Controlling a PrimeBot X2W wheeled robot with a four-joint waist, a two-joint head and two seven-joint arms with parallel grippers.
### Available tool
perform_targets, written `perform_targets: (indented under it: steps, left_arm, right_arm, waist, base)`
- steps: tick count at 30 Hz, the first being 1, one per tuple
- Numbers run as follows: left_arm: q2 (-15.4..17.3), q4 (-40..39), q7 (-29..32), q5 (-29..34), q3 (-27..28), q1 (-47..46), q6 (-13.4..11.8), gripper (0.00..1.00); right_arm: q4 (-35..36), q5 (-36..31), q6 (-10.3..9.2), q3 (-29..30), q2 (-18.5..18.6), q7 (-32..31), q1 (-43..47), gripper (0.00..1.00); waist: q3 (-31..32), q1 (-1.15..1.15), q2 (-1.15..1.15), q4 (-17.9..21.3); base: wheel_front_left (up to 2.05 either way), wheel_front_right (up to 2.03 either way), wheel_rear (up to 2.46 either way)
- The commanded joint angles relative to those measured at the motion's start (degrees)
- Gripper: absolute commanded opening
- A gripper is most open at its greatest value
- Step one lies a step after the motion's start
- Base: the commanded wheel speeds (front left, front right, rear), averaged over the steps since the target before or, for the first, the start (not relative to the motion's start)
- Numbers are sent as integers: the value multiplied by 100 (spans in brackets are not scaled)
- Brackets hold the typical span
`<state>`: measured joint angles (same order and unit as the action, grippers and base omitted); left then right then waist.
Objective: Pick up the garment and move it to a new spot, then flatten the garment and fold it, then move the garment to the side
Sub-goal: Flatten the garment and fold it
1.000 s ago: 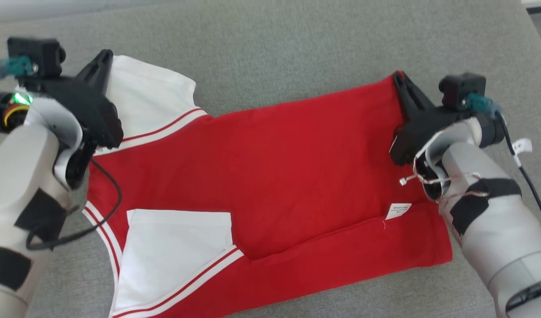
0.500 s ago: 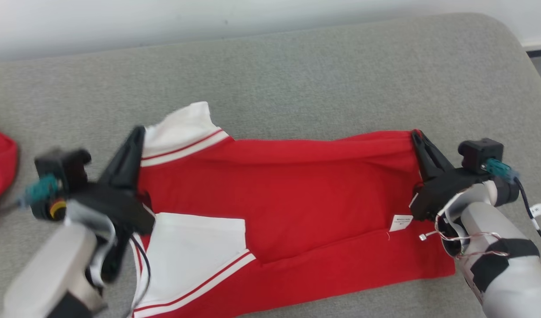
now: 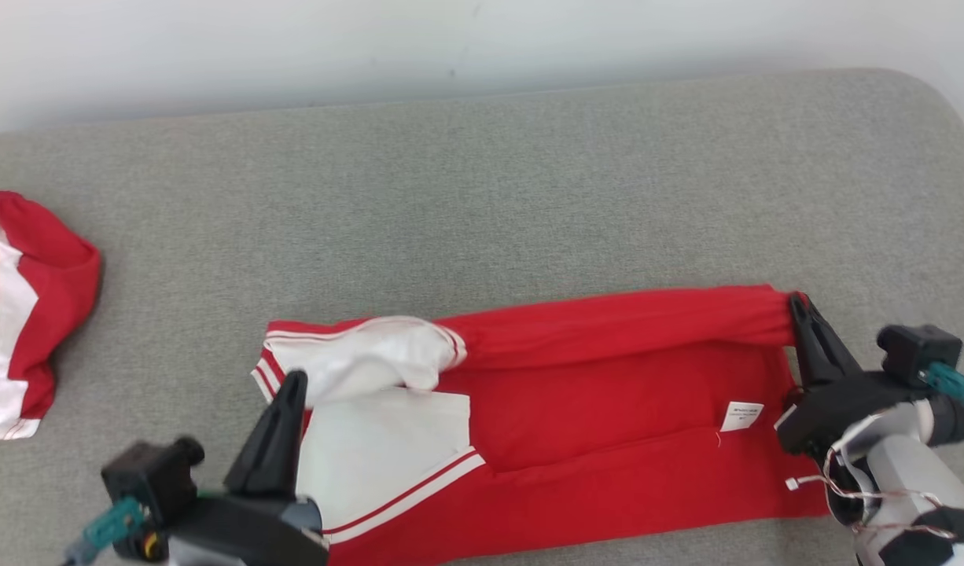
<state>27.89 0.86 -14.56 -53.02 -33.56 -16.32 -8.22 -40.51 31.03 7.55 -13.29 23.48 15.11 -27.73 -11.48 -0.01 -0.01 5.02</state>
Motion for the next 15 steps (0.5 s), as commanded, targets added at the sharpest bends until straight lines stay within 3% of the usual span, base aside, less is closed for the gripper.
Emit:
perform_targets:
  steps: [1, 11, 12, 13, 14, 15]
  left_arm:
    - [-28, -160, -43, -18, 43, 311, -69, 0]
    - [-405, 155, -68, -47, 27, 1236, -81, 0]
    - [-427, 244, -69, 27, 15, 1253, -77, 0]
    - [-455, 321, -71, 132, 52, 1239, -108, 27]
    - [-495, 399, -67, 228, 75, 1247, -102, 100]
    - [-578, 447, -67, 271, 144, 1266, -66, 100]
  right_arm:
    - [140, -34, -14, 159, -8, 3, 229, 0]
    - [306, 27, -14, 362, -20, 3, 836, 0]
    - [308, 8, -14, 381, -34, 3, 873, 100]
    - [309, 25, -14, 413, -64, 3, 908, 100]
    - [324, 4, -14, 428, -84, 3, 943, 100]
    - [348, -28, -14, 459, -100, 3, 964, 100]
  waist:
    - [32, 1, 1, -71]
    - [233, 1, 1, -88]
    - [257, 1, 1, -89]
    - [282, 1, 1, -89]
    - [302, 1, 1, -88]
    - [322, 1, 1, -93]
  base:
    - [0, 0, 0]
    - [0, 0, 0]
    - [0, 0, 0]
    - [0, 0, 0]
    - [0, 0, 0]
    - [0, 0, 0]
